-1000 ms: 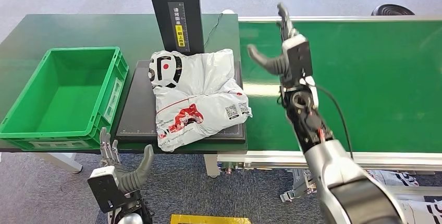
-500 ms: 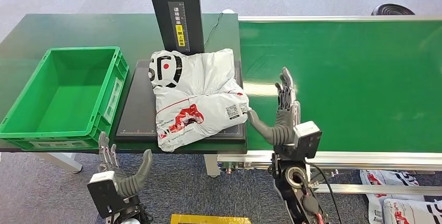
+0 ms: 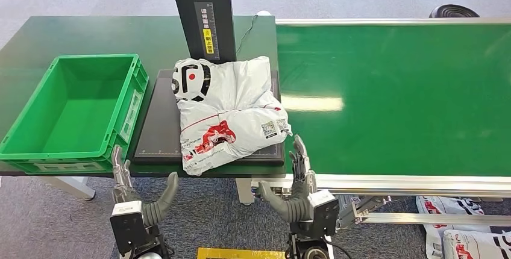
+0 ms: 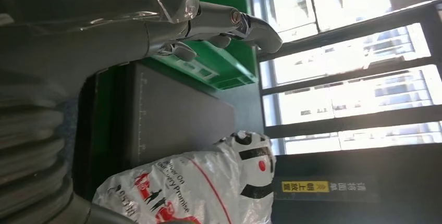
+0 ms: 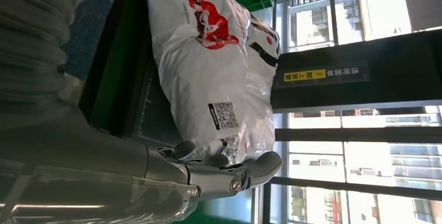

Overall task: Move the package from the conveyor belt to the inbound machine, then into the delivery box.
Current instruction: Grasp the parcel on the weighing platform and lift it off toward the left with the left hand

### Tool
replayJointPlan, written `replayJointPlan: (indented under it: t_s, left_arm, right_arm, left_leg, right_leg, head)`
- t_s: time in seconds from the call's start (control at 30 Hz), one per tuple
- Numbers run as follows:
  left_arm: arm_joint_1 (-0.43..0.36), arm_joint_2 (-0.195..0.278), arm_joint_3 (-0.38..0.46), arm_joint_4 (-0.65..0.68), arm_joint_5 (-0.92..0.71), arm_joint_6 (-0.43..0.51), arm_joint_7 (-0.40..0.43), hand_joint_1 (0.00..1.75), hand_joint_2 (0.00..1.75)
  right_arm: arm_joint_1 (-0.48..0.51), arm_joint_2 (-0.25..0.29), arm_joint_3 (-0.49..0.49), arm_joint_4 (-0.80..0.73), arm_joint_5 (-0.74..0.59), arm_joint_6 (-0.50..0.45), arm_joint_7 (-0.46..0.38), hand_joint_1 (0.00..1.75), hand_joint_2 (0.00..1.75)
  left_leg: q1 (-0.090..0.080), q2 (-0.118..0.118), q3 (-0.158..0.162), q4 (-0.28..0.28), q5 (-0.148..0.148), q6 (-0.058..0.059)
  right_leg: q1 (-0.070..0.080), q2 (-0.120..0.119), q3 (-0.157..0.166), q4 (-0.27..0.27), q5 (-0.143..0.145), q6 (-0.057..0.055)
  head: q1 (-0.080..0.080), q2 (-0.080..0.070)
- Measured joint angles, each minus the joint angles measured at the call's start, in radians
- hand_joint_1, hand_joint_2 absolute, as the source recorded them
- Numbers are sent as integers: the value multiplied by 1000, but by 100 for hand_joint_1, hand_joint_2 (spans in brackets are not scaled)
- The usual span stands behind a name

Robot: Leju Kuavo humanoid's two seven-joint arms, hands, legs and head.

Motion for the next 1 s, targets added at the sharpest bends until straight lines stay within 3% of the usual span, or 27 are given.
replayJointPlan:
  t_s: [0.23, 0.4, 0.57, 0.7, 0.83, 1.0]
  left_arm:
    - [-54, 42, 28, -33, -174, -159, 81, 0, 175]
    - [-179, 112, 30, -2, -277, -291, 157, 0, 175]
    - [-394, 235, -23, 160, -441, -414, 207, 0, 175]
    - [-580, 297, -76, 334, -534, -435, 189, 0, 175]
    - [-802, 314, -146, 534, -612, -484, 183, 0, 175]
    - [-1035, 276, -220, 756, -640, -590, 235, 0, 175]
  right_arm:
    - [22, 10, 17, -4, 10, 3, -2, 0, 175]
    - [19, 13, 17, -4, -15, 36, -4, 0, 175]
    - [8, 12, 18, -4, -35, 68, -4, 0, 175]
    - [2, 12, 19, -4, -52, 90, -5, 0, 175]
    - [0, 12, 18, -4, -68, 108, -6, 0, 175]
    - [-1, 21, 15, -4, -56, 118, -6, 0, 175]
  left_leg:
    - [0, 0, 1, 0, 0, 0]
    - [0, 0, 1, 0, 2, -1]
    - [0, 1, 2, 0, 4, -1]
    - [0, 2, 2, 0, 6, -1]
    - [0, 1, 1, 1, 7, -1]
    - [0, 2, 0, 1, 6, -1]
  right_leg:
    - [0, 0, 0, 0, 0, 0]
    - [0, 0, 1, 0, 1, -1]
    - [0, 0, 0, 0, 3, -3]
    - [0, 0, 0, 1, 4, -3]
    - [0, 0, 0, 1, 5, -2]
    - [0, 1, -1, 1, 6, -2]
  head:
    - [0, 0]
    - [0, 0]
    - [0, 0]
    - [0, 0]
    - [0, 0]
    - [0, 0]
